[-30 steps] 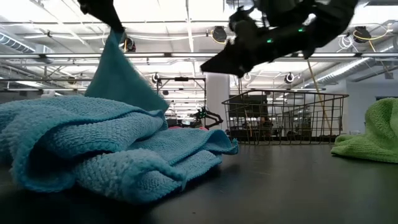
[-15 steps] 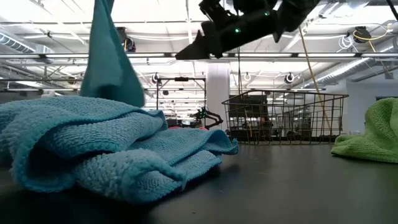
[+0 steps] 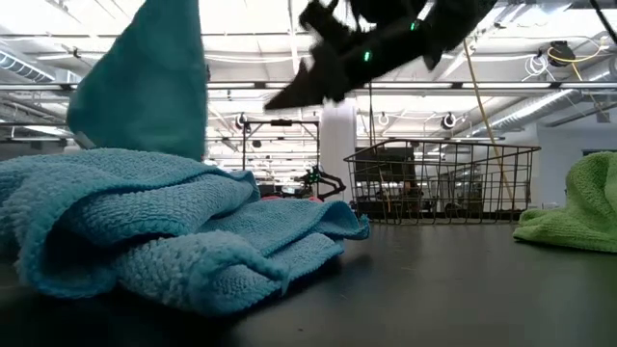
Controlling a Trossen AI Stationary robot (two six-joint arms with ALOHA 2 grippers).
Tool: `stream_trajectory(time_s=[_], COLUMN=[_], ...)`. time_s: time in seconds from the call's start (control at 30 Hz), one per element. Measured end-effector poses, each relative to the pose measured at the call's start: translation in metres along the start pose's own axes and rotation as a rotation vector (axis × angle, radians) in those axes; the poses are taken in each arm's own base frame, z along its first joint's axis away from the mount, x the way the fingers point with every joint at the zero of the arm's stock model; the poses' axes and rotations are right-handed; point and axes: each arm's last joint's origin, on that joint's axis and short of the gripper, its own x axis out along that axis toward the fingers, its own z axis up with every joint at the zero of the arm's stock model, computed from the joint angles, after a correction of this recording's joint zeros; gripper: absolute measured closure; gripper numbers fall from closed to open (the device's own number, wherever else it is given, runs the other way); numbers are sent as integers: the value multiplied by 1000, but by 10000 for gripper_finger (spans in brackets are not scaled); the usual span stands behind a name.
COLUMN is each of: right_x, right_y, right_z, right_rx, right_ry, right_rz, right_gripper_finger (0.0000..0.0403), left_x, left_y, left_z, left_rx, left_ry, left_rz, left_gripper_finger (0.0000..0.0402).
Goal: Fold microfiber towels
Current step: Fold the top blue towel
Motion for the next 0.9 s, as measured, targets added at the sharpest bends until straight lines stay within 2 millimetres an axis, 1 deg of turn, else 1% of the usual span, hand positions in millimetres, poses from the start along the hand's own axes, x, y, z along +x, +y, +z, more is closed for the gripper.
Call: stream_trajectory(time_s=[0.1,0.17,0.2,0.23,0.33,0.47,0.53,0.63,0.73,0.8,0.9], right_x=[24,37,42,46,51,53,53,51,48,45,44], right_y=[10,12,11,10,2,0,3,15,32,42,51], right_z=[-28,-44,-49,-51,-47,-39,-33,-22,-19,-18,-15], right_rx=[31,15,-6,-25,-65,-64,-67,-64,-58,-74,-89], right_ry=[59,107,137,158,212,250,248,259,269,274,254], right_rz=[2,-62,-103,-150,-233,-231,-221,-150,-47,-24,-9], right_gripper_finger=[363,390,396,397,401,402,402,403,403,403,403], left_x=[0,0,0,0,0,0,0,0,0,0,0], left_y=[0,1,1,1,1,1,1,1,1,1,2], left_z=[0,0,0,0,0,-1,-1,-1,-1,-1,0], left_rx=[5,5,5,5,5,10,17,19,29,29,33], left_ry=[2,1,1,1,2,2,4,6,7,5,-9], left_rz=[10,18,19,19,20,23,24,26,26,27,61], left_gripper_finger=[400,399,398,399,399,399,399,398,399,398,399])
